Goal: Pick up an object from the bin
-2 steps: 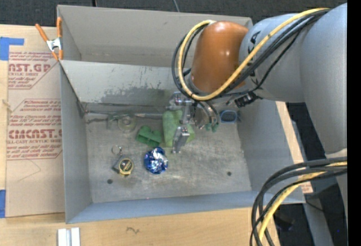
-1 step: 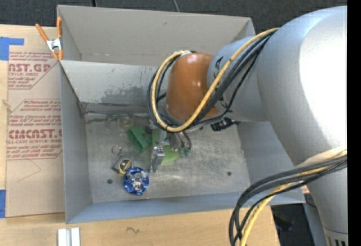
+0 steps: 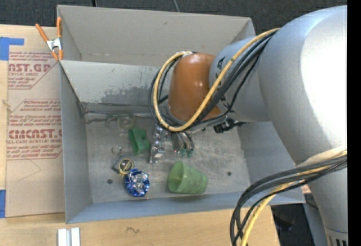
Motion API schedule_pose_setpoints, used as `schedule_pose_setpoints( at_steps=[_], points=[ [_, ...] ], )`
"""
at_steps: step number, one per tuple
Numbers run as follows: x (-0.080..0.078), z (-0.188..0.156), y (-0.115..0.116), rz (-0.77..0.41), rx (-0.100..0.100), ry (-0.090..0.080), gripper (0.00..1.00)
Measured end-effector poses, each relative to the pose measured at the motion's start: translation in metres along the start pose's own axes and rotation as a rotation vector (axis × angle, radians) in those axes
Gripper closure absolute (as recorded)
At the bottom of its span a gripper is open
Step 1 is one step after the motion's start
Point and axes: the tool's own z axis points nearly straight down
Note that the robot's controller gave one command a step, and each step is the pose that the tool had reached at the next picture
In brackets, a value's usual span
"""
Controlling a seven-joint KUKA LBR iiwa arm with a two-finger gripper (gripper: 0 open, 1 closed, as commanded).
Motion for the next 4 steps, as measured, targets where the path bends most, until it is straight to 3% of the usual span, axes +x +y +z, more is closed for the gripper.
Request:
schedule_pose_setpoints(
  at_steps=[1,2,3,4],
  points=[
    [-0.002,0.001,-0.001,0.001,0.0,-0.011,0.0],
    [-0.01,0.002,0.057,-0.202,0.004,-0.006,0.0],
    [-0.011,0.0,0.058,-0.201,0.003,-0.004,1.0],
    [0.007,-0.107,0.075,-0.597,0.003,-0.005,1.0]
  ],
)
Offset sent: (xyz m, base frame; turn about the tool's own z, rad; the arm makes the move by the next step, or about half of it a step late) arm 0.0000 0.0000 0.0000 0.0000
